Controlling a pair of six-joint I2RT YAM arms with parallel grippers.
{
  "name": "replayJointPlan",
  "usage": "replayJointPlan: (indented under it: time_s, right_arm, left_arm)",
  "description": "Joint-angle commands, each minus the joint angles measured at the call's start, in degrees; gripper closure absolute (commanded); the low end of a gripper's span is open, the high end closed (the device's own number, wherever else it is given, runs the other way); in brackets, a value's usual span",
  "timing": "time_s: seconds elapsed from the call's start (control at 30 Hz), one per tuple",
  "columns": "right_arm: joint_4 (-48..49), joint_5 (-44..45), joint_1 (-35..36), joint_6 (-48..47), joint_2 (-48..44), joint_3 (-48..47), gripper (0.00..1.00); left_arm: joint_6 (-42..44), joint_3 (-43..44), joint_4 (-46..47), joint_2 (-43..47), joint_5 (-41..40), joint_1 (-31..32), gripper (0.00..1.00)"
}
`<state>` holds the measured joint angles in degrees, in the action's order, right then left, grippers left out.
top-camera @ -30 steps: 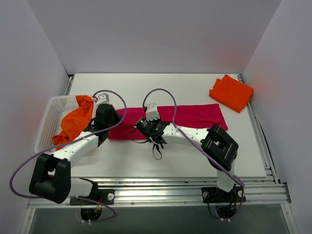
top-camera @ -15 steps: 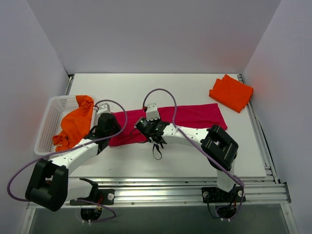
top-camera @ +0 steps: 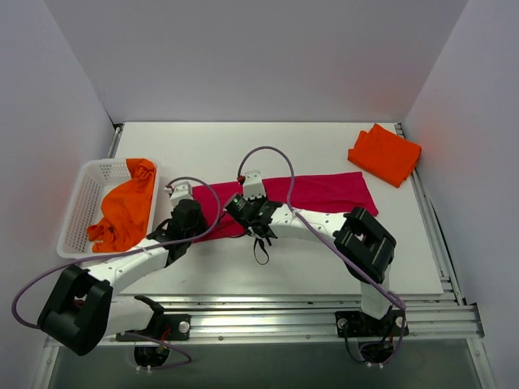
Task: Fold and stack the t-shirts
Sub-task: Fold the other side of the tshirt into a rectangle, then rotate the tshirt 90 degrees
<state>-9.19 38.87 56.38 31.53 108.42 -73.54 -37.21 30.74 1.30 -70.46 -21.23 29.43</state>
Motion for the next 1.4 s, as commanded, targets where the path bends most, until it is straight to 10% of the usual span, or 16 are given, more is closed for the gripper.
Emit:
replayJointPlan:
  time_s: [0.0, 0.47, 0.83, 1.37]
  right_arm:
    - [0.84, 0.16, -1.71, -0.06, 1.7, -3.97, 0.77]
    - [5.94, -10.15, -13.12, -6.65, 15.76, -19.1, 1.0]
    - [8.57, -12.85, -24.74, -4.11, 11.73, -5.06, 1.0]
    - [14.12, -17.26, -13.68, 4.23, 7.59, 10.52, 1.0]
  left_arm:
    - [-0.76, 0.45, 5.64, -0.55, -2.76, 0.19, 0.66]
    - [-1.45, 11.72, 3.0, -12.07, 1.54, -0.69, 0.69]
    - [-8.49, 13.99, 3.53, -25.86, 1.9, -0.51, 0.84]
    - [-0.67, 47.43, -6.47, -49.94, 12.27, -13.08, 0.92]
